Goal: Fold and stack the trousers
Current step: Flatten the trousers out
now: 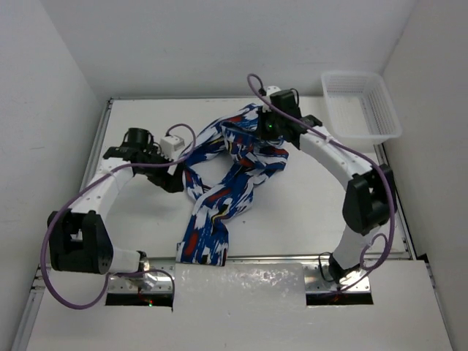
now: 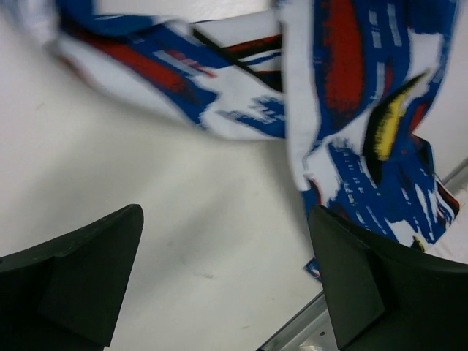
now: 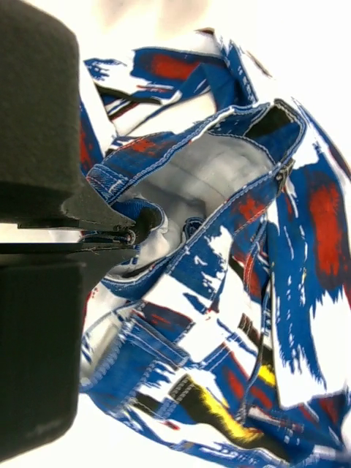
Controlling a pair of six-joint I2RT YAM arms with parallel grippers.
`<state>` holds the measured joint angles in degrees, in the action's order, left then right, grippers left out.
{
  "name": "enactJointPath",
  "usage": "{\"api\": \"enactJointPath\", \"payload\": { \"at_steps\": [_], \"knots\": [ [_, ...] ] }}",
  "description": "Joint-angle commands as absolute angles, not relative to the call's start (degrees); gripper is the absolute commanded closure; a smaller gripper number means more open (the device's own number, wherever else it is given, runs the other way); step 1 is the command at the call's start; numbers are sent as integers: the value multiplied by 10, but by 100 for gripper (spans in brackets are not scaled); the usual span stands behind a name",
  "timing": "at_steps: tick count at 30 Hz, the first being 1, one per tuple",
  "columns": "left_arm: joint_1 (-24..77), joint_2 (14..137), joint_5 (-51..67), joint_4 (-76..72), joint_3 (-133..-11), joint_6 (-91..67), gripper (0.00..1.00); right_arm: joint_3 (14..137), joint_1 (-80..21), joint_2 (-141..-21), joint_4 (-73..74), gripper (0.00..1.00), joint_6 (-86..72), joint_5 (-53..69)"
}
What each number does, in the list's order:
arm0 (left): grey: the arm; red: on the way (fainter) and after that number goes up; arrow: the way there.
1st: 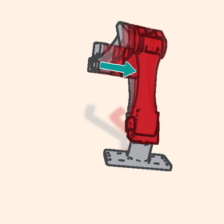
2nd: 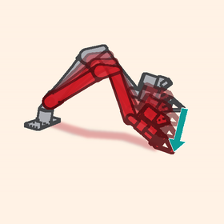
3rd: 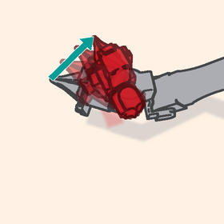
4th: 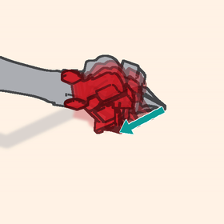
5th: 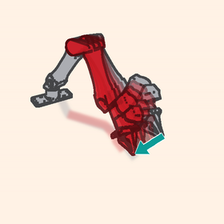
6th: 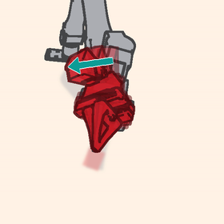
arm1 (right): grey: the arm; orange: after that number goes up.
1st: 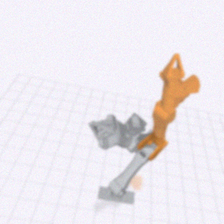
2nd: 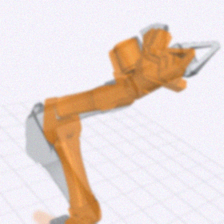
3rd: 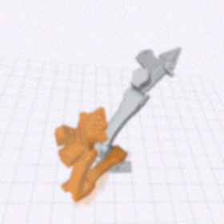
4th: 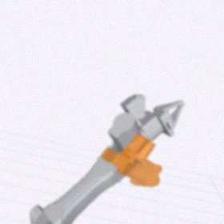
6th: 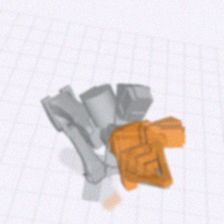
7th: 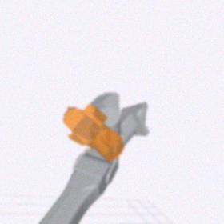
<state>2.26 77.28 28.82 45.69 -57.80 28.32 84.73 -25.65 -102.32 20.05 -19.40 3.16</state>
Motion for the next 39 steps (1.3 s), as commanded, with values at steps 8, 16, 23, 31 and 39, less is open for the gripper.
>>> {"api": "enactJointPath", "payload": {
  "at_steps": [8,16,23,31,39],
  "knots": [
    [261,895,146,406,-529,290,0,761,-112,-876,166,100,-235,81],
    [326,971,74,351,-535,299,13,751,-21,-782,195,100,-225,98],
    [276,932,69,402,-584,339,100,781,27,-748,220,100,-218,105],
    [143,819,-114,412,-706,356,100,849,28,-706,267,100,-169,63],
    [61,762,-193,420,-918,392,100,990,28,-668,301,100,-124,10]
  ]
}}
